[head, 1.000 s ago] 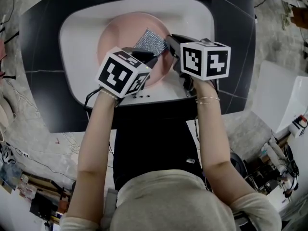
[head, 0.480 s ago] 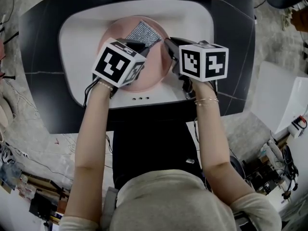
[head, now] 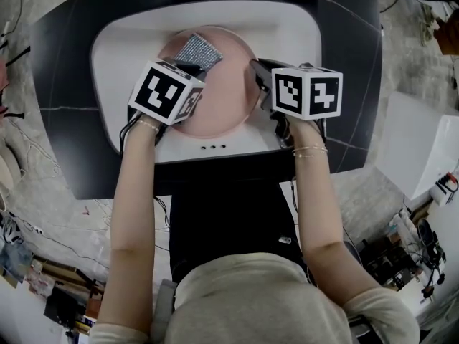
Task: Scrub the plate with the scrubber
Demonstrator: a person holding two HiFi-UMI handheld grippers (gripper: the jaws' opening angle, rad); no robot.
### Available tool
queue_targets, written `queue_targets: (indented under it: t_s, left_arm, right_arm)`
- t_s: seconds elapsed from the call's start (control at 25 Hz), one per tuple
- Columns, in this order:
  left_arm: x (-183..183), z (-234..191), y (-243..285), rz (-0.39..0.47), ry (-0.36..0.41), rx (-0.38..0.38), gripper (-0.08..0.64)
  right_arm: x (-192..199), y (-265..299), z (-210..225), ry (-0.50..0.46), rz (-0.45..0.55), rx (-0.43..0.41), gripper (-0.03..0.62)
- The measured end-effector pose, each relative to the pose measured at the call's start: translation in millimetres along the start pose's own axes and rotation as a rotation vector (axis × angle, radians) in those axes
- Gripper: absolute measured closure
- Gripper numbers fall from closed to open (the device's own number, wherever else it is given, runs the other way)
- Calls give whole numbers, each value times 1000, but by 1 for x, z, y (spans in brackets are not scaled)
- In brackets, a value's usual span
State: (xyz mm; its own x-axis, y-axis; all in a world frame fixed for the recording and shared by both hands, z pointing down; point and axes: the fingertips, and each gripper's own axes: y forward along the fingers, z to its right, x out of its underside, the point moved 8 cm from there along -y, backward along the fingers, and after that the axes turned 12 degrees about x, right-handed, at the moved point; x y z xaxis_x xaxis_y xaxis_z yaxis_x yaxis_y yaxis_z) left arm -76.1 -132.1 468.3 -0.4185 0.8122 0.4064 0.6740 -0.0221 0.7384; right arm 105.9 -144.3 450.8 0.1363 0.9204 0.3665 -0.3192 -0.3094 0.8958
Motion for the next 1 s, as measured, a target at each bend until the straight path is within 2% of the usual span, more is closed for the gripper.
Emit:
queue_targets:
  t_s: [0.28,0.48,0.8,1.0]
  left_arm:
    - [17,-1,-8,-49,-26,-6,505]
    - [23,6,-8,-71,5,-12,511]
    - [25,18,-11,-34,47,-31,525]
    - [22,26,-13,-7,65,-25,526]
  right_arm:
    - [3,7,5,22,-29,5,553]
    - [5,11,7,23,-43,17,555]
    - [11,20,11,56,-54,36,560]
    - [16,26,13,16,-111,94,561]
